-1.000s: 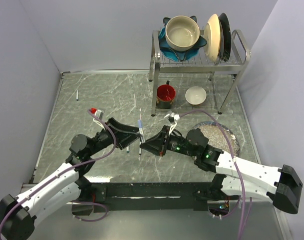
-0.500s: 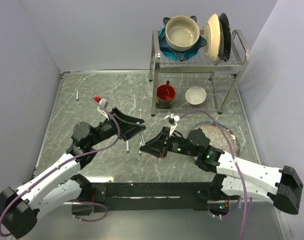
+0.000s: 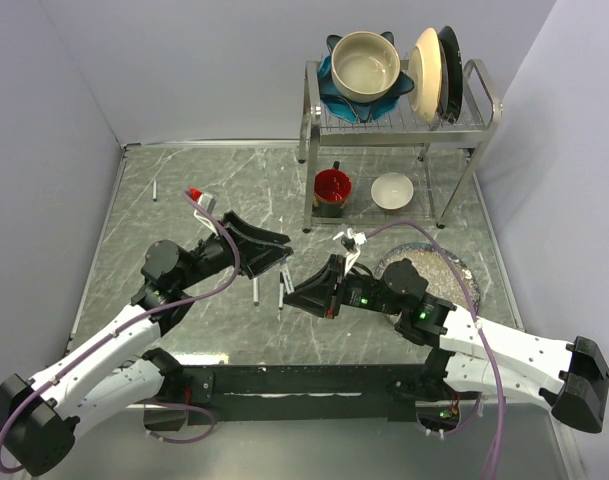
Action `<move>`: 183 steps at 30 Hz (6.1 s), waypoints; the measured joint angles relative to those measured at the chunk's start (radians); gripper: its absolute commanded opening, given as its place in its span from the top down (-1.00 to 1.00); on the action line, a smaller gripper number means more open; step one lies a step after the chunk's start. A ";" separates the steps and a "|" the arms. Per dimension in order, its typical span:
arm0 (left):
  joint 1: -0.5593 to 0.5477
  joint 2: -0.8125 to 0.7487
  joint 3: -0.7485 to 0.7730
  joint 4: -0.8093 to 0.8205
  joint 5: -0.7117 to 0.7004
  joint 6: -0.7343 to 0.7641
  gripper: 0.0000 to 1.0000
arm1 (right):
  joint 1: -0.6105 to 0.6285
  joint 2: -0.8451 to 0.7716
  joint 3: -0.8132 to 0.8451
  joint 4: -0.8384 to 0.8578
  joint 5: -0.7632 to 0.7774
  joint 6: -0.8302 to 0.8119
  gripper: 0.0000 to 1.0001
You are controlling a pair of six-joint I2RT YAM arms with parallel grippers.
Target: Insert the pens into the pen caps
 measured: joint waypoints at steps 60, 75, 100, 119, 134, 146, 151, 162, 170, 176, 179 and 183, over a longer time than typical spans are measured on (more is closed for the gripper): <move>-0.159 0.068 -0.144 0.459 -0.359 -0.102 0.98 | -0.233 0.149 0.289 -0.302 -0.391 -0.027 1.00; -0.259 0.113 -0.046 0.461 -0.455 -0.005 0.98 | -0.268 0.127 0.514 -0.650 -0.366 -0.213 1.00; -0.322 0.174 -0.005 0.389 -0.482 0.100 0.98 | -0.369 0.104 0.540 -0.828 -0.368 -0.261 1.00; -0.323 0.181 -0.014 0.499 -0.441 0.046 0.98 | -0.415 0.157 0.425 -0.219 -0.607 0.107 1.00; -0.275 0.114 0.039 0.154 -0.340 0.056 0.98 | -0.420 0.152 0.279 -0.035 -0.579 0.130 0.99; -0.083 0.202 0.229 -0.267 -0.043 0.133 0.98 | -0.450 -0.066 0.098 -0.052 -0.368 0.082 -0.31; 0.019 0.218 0.298 -0.465 -0.041 0.223 0.98 | -0.450 -0.225 -0.026 -0.144 -0.321 0.059 -0.89; 0.090 0.486 0.344 -0.717 -0.296 0.333 0.98 | -0.450 -0.344 -0.044 -0.281 -0.195 0.051 -0.93; 0.091 0.684 0.329 -0.743 -0.420 0.331 0.88 | -0.450 -0.375 -0.044 -0.347 -0.143 0.037 -0.93; 0.091 0.757 0.329 -0.758 -0.473 0.331 0.81 | -0.450 -0.397 -0.044 -0.365 -0.132 0.034 -0.93; 0.091 0.785 0.329 -0.758 -0.487 0.331 0.78 | -0.450 -0.401 -0.044 -0.366 -0.128 0.034 -0.93; 0.091 0.809 0.329 -0.758 -0.494 0.332 0.57 | -0.450 -0.404 -0.044 -0.373 -0.124 0.033 -0.93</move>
